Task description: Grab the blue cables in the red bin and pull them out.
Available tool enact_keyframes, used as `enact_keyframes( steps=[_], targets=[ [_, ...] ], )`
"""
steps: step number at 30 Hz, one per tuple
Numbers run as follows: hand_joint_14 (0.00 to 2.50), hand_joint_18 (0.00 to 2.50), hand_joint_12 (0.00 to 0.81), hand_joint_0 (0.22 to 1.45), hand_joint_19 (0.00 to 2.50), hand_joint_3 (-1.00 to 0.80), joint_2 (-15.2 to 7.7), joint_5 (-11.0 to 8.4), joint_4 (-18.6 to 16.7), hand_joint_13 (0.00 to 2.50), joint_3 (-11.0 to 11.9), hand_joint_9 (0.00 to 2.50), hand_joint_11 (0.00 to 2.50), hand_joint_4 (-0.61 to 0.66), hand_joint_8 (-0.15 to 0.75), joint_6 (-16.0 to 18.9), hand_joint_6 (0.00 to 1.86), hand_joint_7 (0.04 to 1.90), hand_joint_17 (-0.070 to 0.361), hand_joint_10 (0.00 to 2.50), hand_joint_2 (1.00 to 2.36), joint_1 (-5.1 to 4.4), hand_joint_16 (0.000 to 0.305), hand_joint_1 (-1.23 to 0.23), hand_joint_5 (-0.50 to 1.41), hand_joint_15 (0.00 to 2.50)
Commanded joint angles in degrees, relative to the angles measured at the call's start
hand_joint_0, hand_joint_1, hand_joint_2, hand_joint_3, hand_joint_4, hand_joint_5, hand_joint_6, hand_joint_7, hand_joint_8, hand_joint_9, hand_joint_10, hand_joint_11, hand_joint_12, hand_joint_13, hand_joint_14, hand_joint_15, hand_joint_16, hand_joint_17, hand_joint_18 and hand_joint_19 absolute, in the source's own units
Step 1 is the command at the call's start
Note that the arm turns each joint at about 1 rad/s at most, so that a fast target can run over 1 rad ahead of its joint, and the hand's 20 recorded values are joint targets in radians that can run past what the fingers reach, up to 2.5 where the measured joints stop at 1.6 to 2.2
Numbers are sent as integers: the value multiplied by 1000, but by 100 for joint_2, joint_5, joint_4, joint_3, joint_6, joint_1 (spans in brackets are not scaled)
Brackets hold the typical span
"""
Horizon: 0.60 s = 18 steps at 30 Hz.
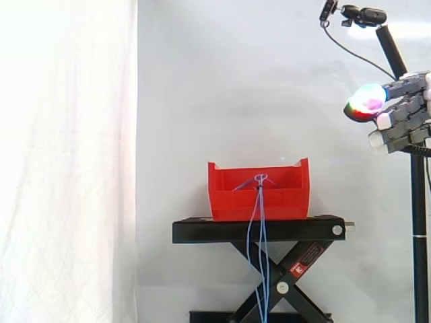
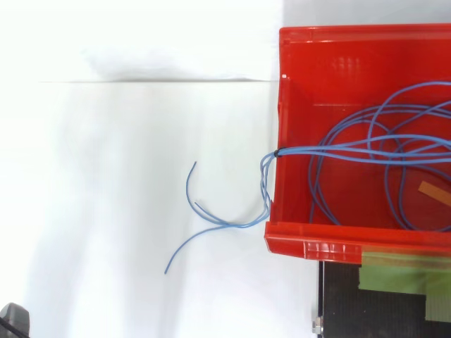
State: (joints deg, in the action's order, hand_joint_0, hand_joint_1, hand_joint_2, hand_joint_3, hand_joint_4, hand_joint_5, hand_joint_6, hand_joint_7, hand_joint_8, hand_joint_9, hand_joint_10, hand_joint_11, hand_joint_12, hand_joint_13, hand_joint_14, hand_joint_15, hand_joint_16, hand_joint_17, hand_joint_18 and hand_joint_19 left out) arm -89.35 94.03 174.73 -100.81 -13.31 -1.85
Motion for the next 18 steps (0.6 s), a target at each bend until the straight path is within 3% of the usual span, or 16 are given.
enact_keyframes(
  steps=[1,18],
  targets=[
    [5,180,322,730,128,-1000,-4,1,0,367,0,556,120,142,236,0,8,225,109,4,1000,0,48,-819,438,123],
    [5,181,322,731,128,-1000,-4,10,-44,371,0,571,142,143,238,0,8,224,109,5,1000,0,48,-818,439,127]
  ],
)
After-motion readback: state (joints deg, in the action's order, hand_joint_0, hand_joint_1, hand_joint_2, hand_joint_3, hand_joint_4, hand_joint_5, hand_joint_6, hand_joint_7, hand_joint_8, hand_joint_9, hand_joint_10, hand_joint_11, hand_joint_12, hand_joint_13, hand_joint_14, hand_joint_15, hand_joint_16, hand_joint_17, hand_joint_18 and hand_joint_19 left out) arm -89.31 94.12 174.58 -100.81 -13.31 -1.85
